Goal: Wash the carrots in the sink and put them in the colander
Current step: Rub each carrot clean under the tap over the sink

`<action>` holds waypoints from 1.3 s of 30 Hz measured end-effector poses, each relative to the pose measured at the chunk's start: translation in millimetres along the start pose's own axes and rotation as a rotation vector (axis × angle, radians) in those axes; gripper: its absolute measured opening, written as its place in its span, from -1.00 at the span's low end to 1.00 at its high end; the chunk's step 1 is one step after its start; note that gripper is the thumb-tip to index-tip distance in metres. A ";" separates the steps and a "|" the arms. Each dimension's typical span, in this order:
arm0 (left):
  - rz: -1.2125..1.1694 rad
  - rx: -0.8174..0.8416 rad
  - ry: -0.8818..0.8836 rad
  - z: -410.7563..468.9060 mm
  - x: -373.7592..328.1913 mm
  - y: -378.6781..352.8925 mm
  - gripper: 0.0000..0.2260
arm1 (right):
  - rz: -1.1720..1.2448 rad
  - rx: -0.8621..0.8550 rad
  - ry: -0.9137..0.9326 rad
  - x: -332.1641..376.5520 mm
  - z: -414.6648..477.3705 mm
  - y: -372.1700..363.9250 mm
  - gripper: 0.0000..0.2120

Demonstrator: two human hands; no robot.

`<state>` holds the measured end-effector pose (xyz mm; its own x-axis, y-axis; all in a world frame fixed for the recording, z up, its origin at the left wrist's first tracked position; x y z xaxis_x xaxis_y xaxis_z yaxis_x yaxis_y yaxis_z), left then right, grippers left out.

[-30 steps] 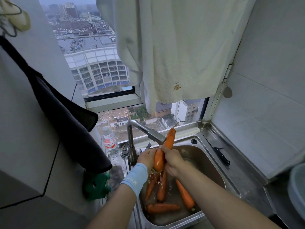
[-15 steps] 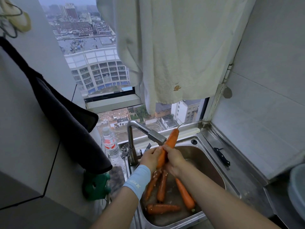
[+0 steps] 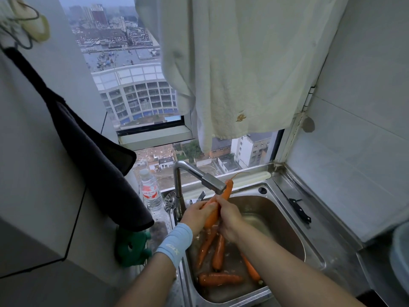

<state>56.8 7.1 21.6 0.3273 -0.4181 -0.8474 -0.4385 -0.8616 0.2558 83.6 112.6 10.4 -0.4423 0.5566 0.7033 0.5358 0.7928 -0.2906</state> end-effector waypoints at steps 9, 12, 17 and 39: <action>-0.005 0.058 0.248 2.2 -5.9 2.1 -0.49 | -0.085 -0.113 0.014 13.9 -7.8 -10.4 -0.65; -0.149 0.051 0.358 -1.0 -9.0 -2.9 -0.36 | -0.126 -0.180 0.031 10.1 0.2 -12.8 -0.39; -0.142 -0.040 0.367 10.3 -3.1 -7.8 0.03 | -0.116 -0.182 0.076 6.8 3.9 -12.4 -0.38; 0.011 -0.039 0.227 14.7 10.6 -9.4 -0.25 | -0.125 -0.142 0.029 26.5 -0.3 -9.4 -0.46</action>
<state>52.1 15.0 3.4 0.5045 -0.4782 -0.7189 -0.4120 -0.8650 0.2863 67.1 119.8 31.9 -0.4922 0.4473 0.7468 0.5751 0.8111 -0.1068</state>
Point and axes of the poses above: each hand's wrist, its own z-axis towards the middle knuckle, its own y-axis out of the back of the hand, x = y × z, the point moved 3 cm from there along z, towards the middle knuckle, and after that the axes turned 3 degrees about z, right-handed, at the moved point
